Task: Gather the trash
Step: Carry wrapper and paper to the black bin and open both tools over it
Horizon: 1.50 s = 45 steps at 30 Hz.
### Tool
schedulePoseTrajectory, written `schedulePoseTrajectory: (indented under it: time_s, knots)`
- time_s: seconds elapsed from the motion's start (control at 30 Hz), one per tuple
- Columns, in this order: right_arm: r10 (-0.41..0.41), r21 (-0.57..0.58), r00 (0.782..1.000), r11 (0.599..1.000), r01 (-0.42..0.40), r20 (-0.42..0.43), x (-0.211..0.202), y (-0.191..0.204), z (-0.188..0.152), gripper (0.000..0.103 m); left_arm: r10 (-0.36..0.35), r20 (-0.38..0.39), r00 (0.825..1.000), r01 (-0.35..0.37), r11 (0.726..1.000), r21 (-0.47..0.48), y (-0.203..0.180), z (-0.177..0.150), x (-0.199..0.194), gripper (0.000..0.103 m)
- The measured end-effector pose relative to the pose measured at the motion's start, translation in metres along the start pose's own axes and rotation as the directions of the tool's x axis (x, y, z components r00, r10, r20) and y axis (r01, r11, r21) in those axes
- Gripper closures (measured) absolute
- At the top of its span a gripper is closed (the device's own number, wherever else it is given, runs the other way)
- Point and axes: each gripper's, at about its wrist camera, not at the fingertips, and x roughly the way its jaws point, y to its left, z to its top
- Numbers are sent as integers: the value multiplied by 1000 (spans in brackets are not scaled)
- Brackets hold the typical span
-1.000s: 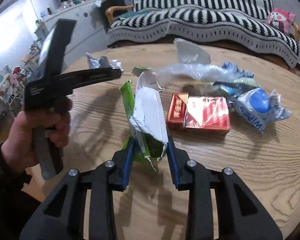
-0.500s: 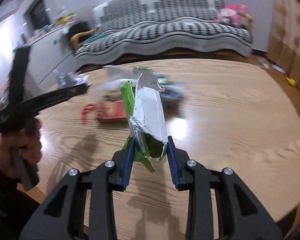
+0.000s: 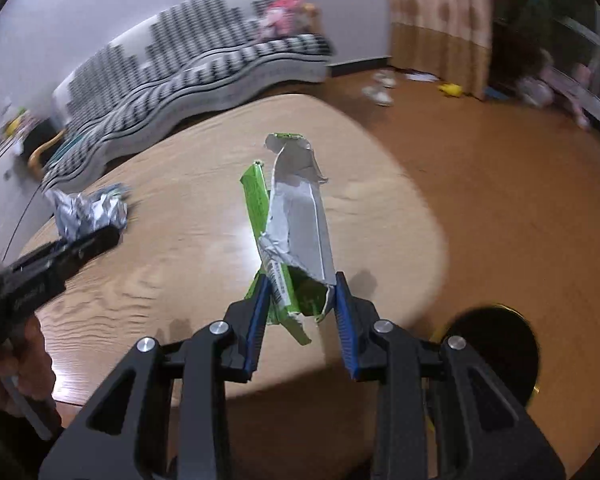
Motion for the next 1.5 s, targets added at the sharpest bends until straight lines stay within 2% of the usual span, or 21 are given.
schedulePoseTrajectory:
  time_s: [0.1,0.3,0.43,0.6,0.8,0.9,0.97,1.03,1.1,1.5]
  knots:
    - [-48,69,999,996,48,-1,-11,-47,-10,71,-74,-26,997,75,995,60,-52,-6,22,61]
    - [-124,218,991,967,133,-57,-25,-137,-38,70,-169,-76,983,179,974,140,-128,-17,53,61]
    - [-164,289,972,935,207,-166,-18,-183,-63,70,-197,-106,975,214,960,183,-158,-24,67,61]
    - [-149,353,961,908,226,-232,-16,-226,-88,69,-212,-137,968,238,948,214,-184,-28,84,61]
    - [-129,377,962,901,214,-240,-21,-233,-95,67,-222,-163,961,256,939,228,-208,-37,95,61]
    - [-129,379,963,900,214,-238,-17,-231,-88,66,-225,-172,959,262,936,236,-212,-38,100,61]
    - [-138,373,963,902,220,-233,-17,-232,-84,61,-226,-179,958,265,935,236,-215,-38,104,61]
    - [-139,373,965,902,217,-224,-14,-228,-79,45,-226,-186,956,267,934,237,-218,-37,108,61]
    - [-141,376,968,902,212,-209,-19,-228,-80,41,-229,-191,954,272,932,239,-222,-38,110,61]
    - [-161,419,973,881,218,-167,-42,-243,-86,41,-245,-245,938,304,922,239,-242,-49,137,61]
